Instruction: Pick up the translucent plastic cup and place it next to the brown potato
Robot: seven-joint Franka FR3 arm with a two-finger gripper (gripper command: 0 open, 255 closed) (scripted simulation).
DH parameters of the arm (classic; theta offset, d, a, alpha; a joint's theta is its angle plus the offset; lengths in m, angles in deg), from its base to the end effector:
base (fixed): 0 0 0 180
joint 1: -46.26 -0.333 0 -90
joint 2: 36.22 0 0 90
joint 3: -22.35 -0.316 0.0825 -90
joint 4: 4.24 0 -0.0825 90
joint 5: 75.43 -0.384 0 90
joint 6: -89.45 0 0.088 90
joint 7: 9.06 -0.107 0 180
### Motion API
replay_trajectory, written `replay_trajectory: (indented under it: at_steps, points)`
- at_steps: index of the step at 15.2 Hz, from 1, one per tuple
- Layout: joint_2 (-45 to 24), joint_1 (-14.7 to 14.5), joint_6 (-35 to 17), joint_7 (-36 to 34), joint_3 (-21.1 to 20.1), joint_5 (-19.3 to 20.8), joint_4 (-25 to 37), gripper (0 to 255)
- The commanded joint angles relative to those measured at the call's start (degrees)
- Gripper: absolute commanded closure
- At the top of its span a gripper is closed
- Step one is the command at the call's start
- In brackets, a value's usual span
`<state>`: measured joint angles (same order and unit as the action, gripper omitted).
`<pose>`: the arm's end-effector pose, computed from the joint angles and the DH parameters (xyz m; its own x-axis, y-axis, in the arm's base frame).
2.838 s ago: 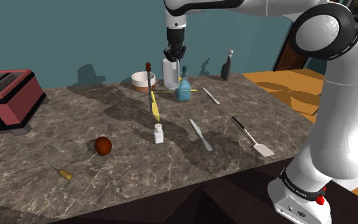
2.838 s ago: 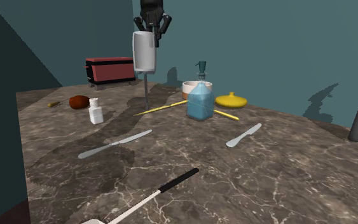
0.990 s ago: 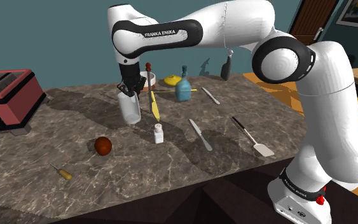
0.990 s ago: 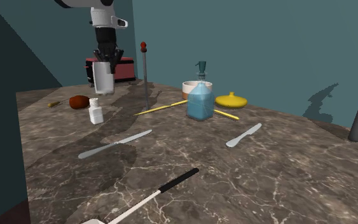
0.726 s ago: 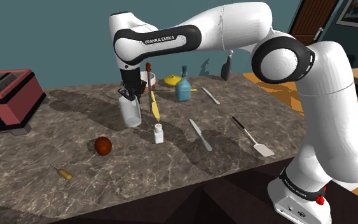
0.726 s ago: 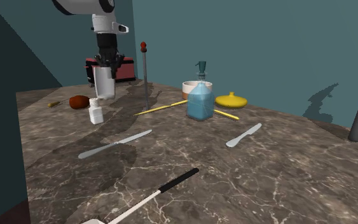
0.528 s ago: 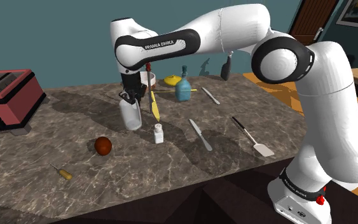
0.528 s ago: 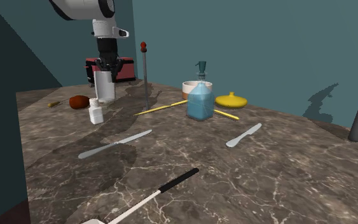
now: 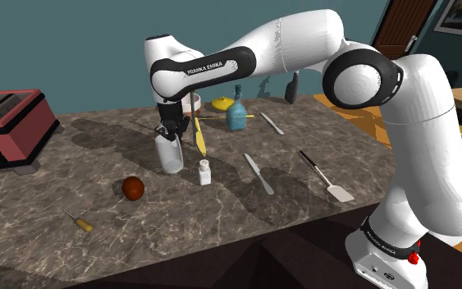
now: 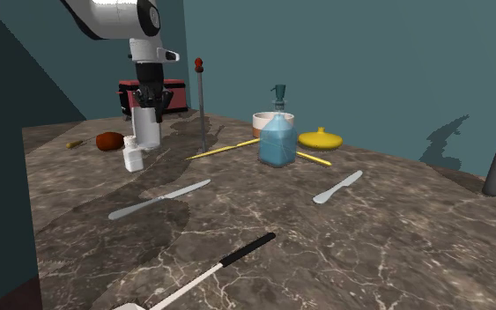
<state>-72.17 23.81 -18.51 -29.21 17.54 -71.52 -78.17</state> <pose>0.6537 0.3155 0.3786 0.9912 0.1303 -0.0243 0.1309 -0.9911 0.0249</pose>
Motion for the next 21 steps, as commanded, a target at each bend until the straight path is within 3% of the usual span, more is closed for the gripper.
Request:
replay_trajectory:
  at_steps: [1, 4, 5, 10, 14, 21]
  points:
    - [0.0, -0.01, -0.05, -0.01, 0.0, 0.0, 0.0, 255]
    - [0.0, -0.01, -0.05, -0.01, 0.0, 0.0, 0.0, 255]
    - [0.0, 0.0, -0.05, -0.01, 0.0, 0.0, -0.01, 0]
    - [0.0, -0.01, -0.05, -0.01, 0.0, 0.0, 0.0, 0]
    - [0.55, -0.23, 6.91, 0.16, -0.08, -0.12, 6.41, 0]
    - [0.55, -0.23, 6.91, 0.16, -0.08, -0.12, 6.42, 0]
